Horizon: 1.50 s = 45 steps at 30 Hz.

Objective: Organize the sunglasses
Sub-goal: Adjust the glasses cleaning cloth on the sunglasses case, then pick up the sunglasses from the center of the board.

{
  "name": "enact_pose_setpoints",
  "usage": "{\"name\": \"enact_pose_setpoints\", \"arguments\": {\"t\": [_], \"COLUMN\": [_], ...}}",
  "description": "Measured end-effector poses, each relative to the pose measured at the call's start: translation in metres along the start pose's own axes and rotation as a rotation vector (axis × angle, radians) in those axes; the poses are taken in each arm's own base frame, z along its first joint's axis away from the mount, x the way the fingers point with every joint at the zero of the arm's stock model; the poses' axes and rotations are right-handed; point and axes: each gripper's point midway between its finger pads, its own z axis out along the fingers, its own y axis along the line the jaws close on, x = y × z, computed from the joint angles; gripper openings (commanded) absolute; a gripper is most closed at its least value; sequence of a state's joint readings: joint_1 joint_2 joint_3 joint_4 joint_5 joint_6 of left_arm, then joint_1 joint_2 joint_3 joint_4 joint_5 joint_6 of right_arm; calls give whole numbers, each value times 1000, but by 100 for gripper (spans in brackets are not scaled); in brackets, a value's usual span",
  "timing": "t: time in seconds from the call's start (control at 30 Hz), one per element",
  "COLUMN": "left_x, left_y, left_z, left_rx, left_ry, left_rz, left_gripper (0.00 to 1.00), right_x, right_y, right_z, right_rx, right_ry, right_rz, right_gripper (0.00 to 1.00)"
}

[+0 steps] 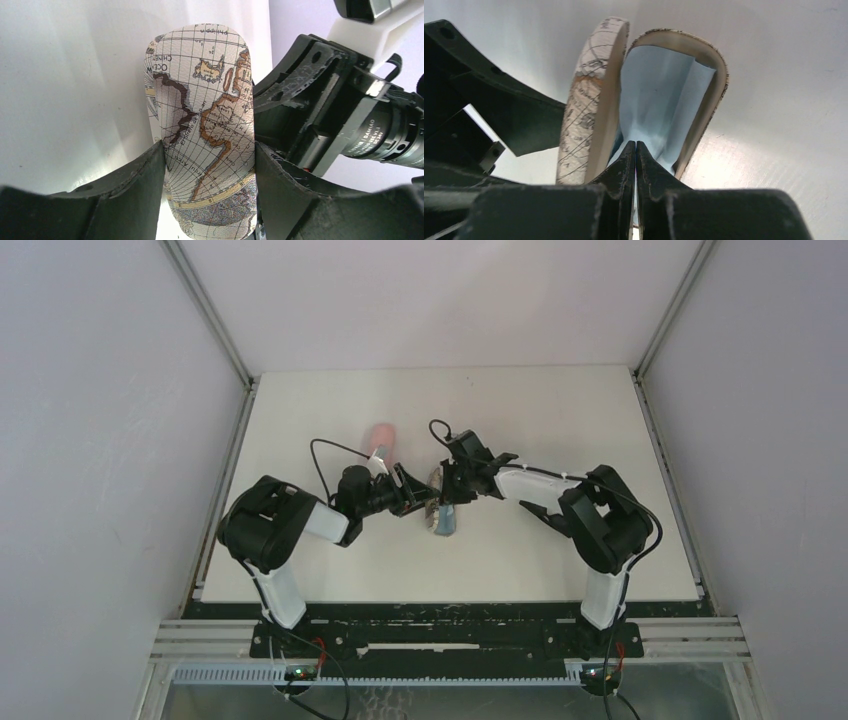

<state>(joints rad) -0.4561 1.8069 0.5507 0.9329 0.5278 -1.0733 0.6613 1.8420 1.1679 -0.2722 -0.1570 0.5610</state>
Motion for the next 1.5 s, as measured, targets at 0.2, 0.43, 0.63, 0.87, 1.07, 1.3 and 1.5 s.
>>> {"name": "enact_pose_setpoints", "arguments": {"t": [0.2,0.43,0.63,0.87,1.07,1.3,1.5], "left_x": [0,0,0,0,-1,-2,-3], "left_y": [0,0,0,0,-2,-3,-3], "left_z": [0,0,0,0,0,1,1], "left_rx": [0,0,1,1,8,16,18], "left_ry": [0,0,0,-1,-4,-9,-12], "left_rz": [0,0,0,1,5,10,11], "left_gripper": [27,27,27,27,26,26,25], "right_x": [4,10,9,8,3,-6,-9], "right_y": [-10,-7,2,3,-2,-19,-59], "right_z": [6,14,17,17,5,-47,-88], "right_rx": [45,18,-34,-37,-10,1,158], "right_ry": [9,37,38,36,-7,-113,-175], "right_rz": [3,7,6,2,-4,23,46], "right_gripper": [0,0,0,0,2,8,12]}}
